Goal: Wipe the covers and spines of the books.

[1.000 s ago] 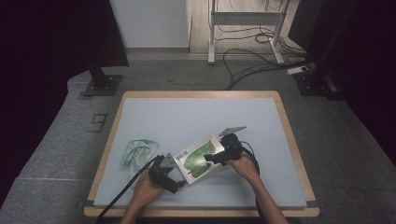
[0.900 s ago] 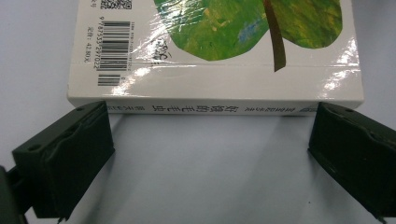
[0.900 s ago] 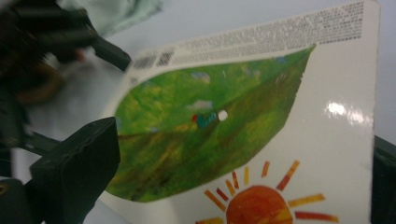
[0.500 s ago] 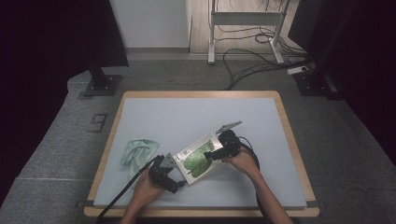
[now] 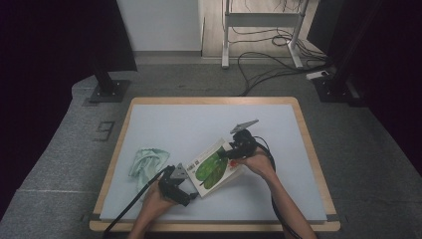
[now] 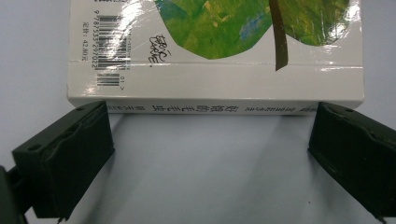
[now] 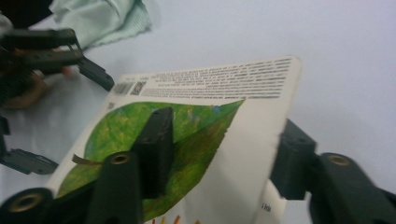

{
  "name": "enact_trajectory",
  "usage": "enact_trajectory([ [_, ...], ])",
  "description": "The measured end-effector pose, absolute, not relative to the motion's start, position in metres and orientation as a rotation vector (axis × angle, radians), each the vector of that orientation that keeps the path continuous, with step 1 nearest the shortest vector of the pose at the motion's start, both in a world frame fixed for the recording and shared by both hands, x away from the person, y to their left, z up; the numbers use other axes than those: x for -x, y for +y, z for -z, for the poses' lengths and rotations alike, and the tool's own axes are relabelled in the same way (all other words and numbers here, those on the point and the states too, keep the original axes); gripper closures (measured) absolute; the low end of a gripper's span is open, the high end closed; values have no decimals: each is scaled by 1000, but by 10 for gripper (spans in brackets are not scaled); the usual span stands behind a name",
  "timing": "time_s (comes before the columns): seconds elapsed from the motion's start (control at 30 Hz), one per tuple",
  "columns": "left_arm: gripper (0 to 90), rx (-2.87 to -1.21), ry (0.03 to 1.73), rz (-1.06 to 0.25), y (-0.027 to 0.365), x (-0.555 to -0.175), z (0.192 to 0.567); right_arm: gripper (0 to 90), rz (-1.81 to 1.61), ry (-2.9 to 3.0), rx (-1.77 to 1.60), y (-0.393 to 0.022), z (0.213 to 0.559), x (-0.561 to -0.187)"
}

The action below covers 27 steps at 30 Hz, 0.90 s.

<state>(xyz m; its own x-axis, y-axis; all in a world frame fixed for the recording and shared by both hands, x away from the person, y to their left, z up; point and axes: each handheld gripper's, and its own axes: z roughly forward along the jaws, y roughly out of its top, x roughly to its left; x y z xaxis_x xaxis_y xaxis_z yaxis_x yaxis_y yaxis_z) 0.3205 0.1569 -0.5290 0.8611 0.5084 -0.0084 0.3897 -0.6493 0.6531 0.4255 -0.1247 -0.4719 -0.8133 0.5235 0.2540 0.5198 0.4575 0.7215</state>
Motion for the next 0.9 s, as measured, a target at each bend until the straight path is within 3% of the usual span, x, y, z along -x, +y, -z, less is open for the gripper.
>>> enact_trajectory([
  [0.33, 0, -2352, 655, -230, 157, -320, 529, 725, -1472, 2652, -825, -136, 462, -420],
  [0.9, 20, -2257, 709, -93, 157, -333, 524, 766, -1556, 2661, -678, -156, 453, -405],
])
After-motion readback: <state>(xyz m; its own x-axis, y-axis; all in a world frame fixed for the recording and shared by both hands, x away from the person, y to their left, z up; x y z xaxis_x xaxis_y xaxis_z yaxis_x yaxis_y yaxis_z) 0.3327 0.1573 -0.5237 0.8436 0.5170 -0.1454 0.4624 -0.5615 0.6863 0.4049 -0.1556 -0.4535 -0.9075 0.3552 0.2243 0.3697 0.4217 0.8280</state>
